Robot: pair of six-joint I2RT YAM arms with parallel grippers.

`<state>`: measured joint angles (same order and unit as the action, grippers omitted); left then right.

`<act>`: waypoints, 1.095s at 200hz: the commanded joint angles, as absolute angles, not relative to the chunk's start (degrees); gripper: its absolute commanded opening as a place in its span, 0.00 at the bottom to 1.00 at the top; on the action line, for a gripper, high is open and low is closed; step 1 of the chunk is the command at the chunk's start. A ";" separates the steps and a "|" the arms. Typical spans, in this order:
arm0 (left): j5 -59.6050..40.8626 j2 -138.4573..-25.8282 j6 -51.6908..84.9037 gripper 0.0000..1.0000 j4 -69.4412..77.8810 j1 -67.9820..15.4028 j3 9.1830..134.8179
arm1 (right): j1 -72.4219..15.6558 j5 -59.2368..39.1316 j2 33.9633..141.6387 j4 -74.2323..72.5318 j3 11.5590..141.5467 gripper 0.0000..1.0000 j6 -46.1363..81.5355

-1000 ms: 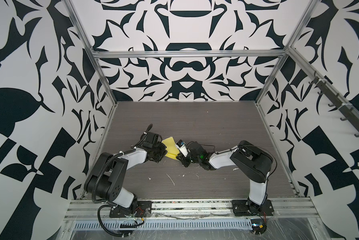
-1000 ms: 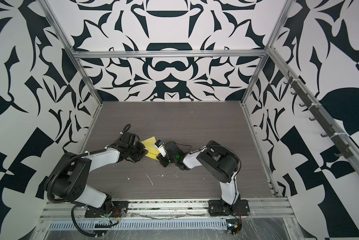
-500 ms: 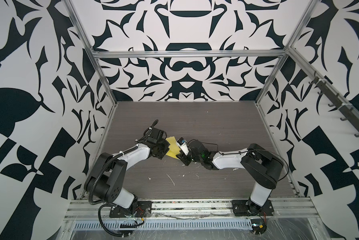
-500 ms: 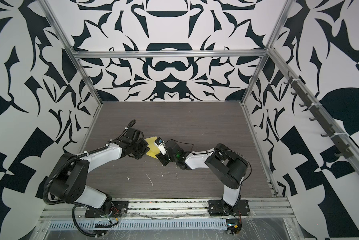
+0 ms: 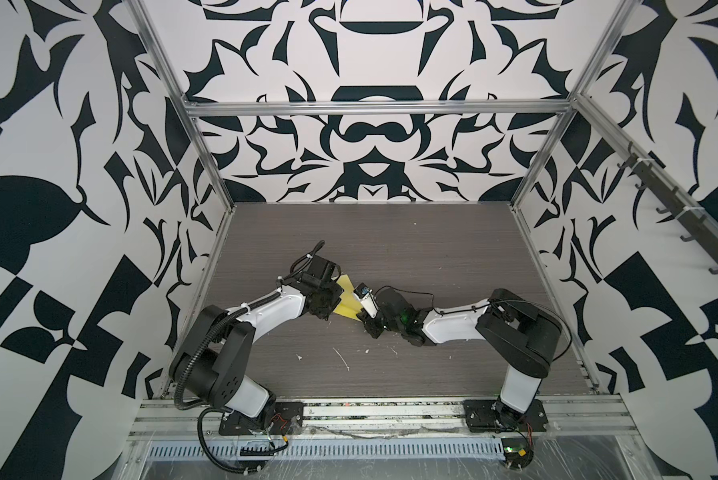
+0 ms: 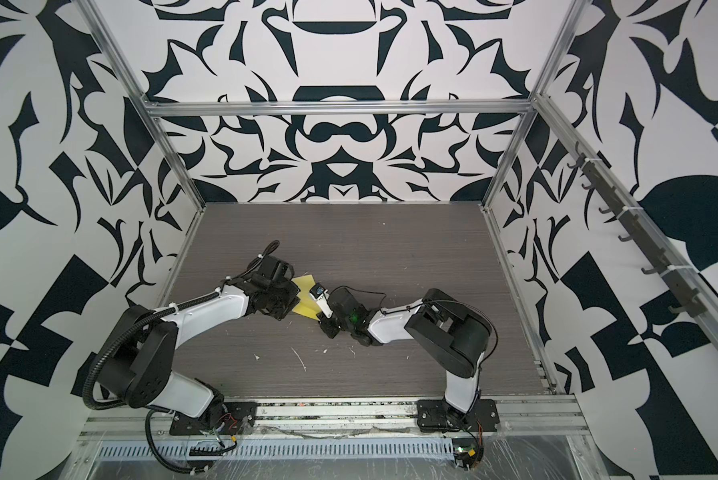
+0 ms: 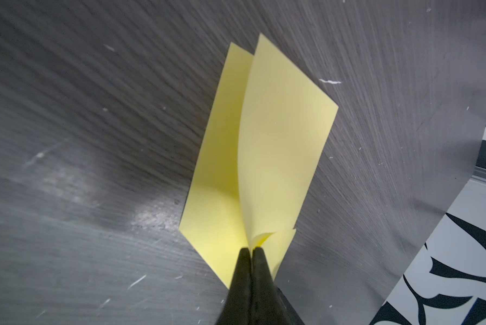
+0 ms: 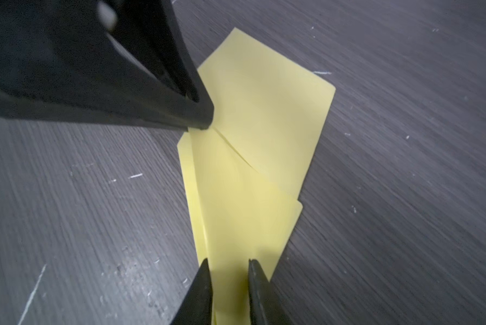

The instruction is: Fold a paper plane with a square sheet of paper (pick it up from the middle)

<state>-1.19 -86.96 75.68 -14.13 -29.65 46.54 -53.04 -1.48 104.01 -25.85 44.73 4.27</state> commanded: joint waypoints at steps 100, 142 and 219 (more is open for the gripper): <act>0.98 -85.00 78.20 0.00 -16.25 -30.24 47.29 | -53.43 -3.52 102.41 -27.19 44.55 0.25 5.97; 2.07 -85.71 78.06 0.00 -16.76 -30.80 47.86 | -53.39 -3.34 100.38 -24.71 45.06 0.28 7.67; 4.92 -85.97 80.02 0.00 -17.66 -33.00 49.05 | -53.42 -0.71 101.77 -22.65 45.70 0.22 8.75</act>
